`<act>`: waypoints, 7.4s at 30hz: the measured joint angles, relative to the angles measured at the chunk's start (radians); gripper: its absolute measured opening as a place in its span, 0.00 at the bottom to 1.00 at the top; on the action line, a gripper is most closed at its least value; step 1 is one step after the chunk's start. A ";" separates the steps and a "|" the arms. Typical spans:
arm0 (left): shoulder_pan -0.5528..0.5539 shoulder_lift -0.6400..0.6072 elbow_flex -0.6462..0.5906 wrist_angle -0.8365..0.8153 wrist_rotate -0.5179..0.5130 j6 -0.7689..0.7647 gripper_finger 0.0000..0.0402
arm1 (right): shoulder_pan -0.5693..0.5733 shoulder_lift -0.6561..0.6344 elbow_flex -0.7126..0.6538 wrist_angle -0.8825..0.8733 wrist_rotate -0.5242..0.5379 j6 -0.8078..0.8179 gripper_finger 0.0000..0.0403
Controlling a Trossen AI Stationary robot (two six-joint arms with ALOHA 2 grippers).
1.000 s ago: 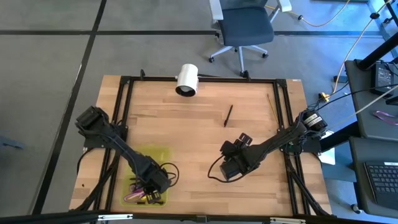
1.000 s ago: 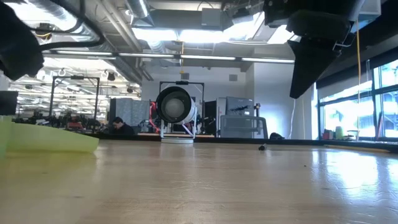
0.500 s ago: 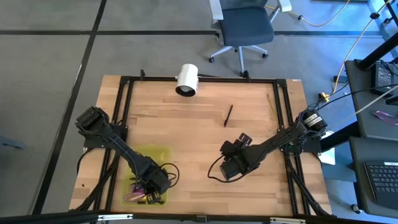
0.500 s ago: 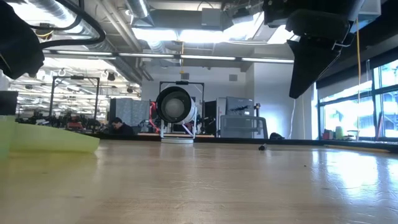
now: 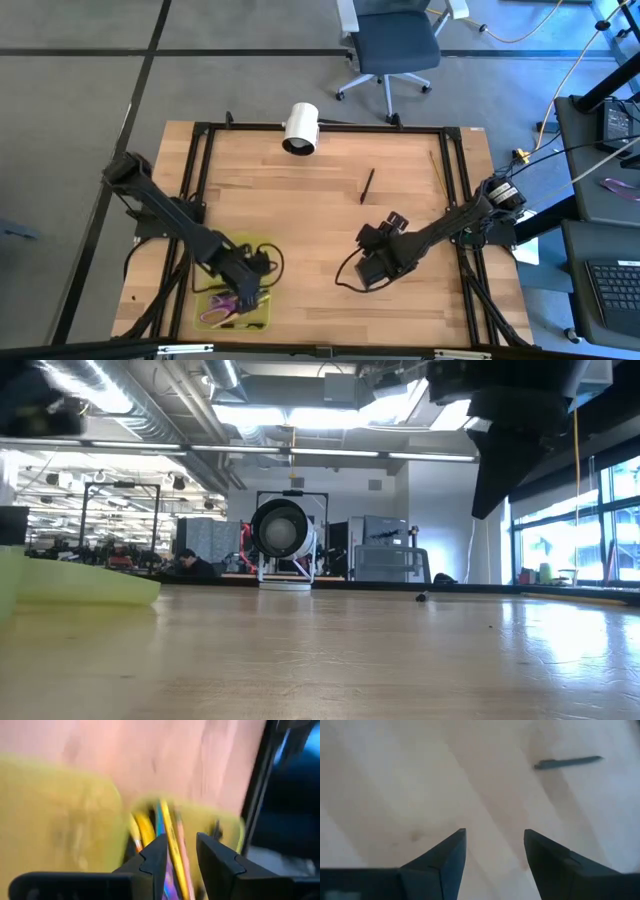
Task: Pick & place school supplies into a supply box
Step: Put the black pen into the yellow supply box
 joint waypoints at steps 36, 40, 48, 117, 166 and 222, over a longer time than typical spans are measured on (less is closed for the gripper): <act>0.099 -0.109 -0.047 0.024 -0.612 0.434 0.22 | -0.311 0.179 0.000 0.260 0.280 0.230 0.50; 0.099 -0.109 -0.047 0.024 -0.619 0.485 0.22 | -0.342 0.232 0.000 0.247 0.314 0.329 0.50; 0.099 -0.106 -0.047 0.023 -0.618 0.511 0.23 | -0.377 0.287 0.000 0.114 0.280 0.601 0.50; 0.096 -0.105 -0.047 0.024 -0.584 0.484 0.22 | -0.376 0.288 -0.248 0.408 0.330 0.756 0.13; 0.115 0.124 -0.047 1.116 -0.204 1.157 0.22 | 0.234 -0.186 -0.249 1.616 0.353 -1.172 0.12; 0.154 0.135 -0.046 1.574 0.032 1.446 0.17 | 0.189 -0.166 -0.249 1.807 -0.002 -1.259 0.12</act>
